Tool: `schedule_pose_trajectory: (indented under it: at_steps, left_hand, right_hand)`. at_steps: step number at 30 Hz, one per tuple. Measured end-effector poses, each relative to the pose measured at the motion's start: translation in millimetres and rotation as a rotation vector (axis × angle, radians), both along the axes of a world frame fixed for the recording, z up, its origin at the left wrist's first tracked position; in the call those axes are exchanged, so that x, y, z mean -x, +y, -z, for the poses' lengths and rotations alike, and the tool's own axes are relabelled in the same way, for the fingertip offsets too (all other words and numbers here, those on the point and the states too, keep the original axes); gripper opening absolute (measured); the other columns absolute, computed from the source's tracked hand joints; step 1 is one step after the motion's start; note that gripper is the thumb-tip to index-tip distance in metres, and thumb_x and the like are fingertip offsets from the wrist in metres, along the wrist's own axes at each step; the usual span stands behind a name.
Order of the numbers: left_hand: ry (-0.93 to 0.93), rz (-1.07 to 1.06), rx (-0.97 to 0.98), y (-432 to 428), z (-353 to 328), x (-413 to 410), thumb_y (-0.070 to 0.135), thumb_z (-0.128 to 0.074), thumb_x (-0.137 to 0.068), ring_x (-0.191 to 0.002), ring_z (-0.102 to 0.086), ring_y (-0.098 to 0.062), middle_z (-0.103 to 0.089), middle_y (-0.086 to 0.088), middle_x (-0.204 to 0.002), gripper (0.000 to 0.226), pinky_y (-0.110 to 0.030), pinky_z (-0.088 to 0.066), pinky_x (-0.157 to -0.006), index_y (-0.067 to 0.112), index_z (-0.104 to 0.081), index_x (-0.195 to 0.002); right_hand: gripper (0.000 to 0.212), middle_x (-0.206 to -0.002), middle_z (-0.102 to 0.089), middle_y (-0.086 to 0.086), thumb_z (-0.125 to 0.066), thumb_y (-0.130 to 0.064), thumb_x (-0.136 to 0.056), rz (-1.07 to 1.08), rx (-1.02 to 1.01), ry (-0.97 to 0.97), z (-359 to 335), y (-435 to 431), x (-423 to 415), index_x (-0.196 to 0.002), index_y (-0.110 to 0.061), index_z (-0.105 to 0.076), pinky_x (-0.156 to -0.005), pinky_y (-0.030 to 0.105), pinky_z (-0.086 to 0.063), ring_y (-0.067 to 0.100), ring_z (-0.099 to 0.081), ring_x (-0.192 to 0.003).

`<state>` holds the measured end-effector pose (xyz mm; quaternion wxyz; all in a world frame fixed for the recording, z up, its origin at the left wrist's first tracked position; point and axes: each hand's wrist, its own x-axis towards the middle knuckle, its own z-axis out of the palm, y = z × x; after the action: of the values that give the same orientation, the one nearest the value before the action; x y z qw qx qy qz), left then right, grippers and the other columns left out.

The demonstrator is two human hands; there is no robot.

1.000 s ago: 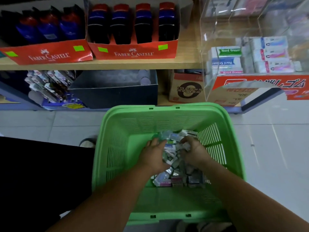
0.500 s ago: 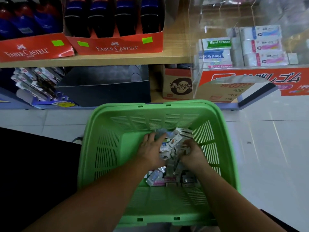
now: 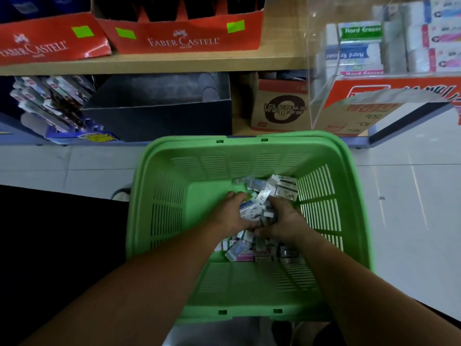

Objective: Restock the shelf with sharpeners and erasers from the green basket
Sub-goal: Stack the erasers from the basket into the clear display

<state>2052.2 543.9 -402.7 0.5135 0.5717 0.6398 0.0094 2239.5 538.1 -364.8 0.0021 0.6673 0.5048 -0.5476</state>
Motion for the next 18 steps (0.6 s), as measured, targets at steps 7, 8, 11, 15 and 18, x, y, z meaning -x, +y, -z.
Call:
schedule_pose_trajectory:
  at_steps: [7, 8, 11, 15, 18]
  left_hand:
    - [0.003, -0.053, 0.026, -10.2, -8.6, 22.6, 0.029, -0.079, -0.090, -0.091, -0.066, -0.018, -0.068, -0.002, -0.106, 0.030, -0.028, -0.052, -0.076, 0.018, -0.065, -0.115]
    - [0.010, -0.078, 0.020, -12.3, -12.0, 29.0, 0.027, -0.075, -0.093, -0.085, -0.065, -0.018, -0.068, -0.002, -0.100, 0.020, -0.028, -0.052, -0.071, 0.019, -0.065, -0.109]
    - [0.059, -0.131, -0.001, -19.3, -21.3, 46.2, 0.023, -0.069, -0.098, -0.079, -0.064, -0.021, -0.066, -0.003, -0.090, 0.006, -0.029, -0.050, -0.068, 0.018, -0.066, -0.101]
    - [0.055, -0.207, -0.007, -21.4, -38.4, 49.5, 0.022, -0.066, -0.099, -0.070, -0.059, -0.018, -0.064, -0.002, -0.079, 0.020, -0.027, -0.047, -0.062, 0.026, -0.061, -0.080]
    - [-0.022, -0.268, -0.008, -15.9, -53.3, 39.8, 0.024, -0.068, -0.099, -0.068, -0.057, -0.016, -0.063, -0.002, -0.078, 0.015, -0.024, -0.043, -0.061, 0.018, -0.066, -0.085]
  right_hand:
    - [0.094, -0.138, -0.050, -0.003, -0.093, -0.063, -0.057, -0.043, -0.061, -0.141, 0.9, 8.0, 17.2, -0.138, -0.035, -0.053, -0.112, 0.044, -0.046, 0.024, -0.052, -0.127]
    - [0.088, -0.146, -0.044, 0.001, -0.091, -0.055, -0.069, -0.090, -0.074, -0.194, 0.1, 7.2, 19.6, -0.144, -0.032, -0.051, -0.115, 0.045, -0.040, 0.026, -0.045, -0.134]
    - [0.074, -0.152, -0.038, 0.006, -0.083, -0.044, -0.084, -0.172, -0.120, -0.281, 0.1, 4.5, 25.4, -0.146, -0.026, -0.048, -0.120, 0.050, -0.033, 0.030, -0.037, -0.141]
    - [0.047, -0.136, -0.048, 0.006, -0.079, -0.033, -0.089, -0.313, -0.154, -0.316, -2.4, 5.0, 26.1, -0.128, -0.021, -0.056, -0.108, 0.040, -0.045, 0.018, -0.047, -0.112]
    - [0.036, -0.129, -0.052, 0.005, -0.077, -0.021, -0.090, -0.338, -0.168, -0.320, -8.3, 6.0, 22.2, -0.122, -0.020, -0.059, -0.098, 0.032, -0.050, 0.015, -0.051, -0.102]
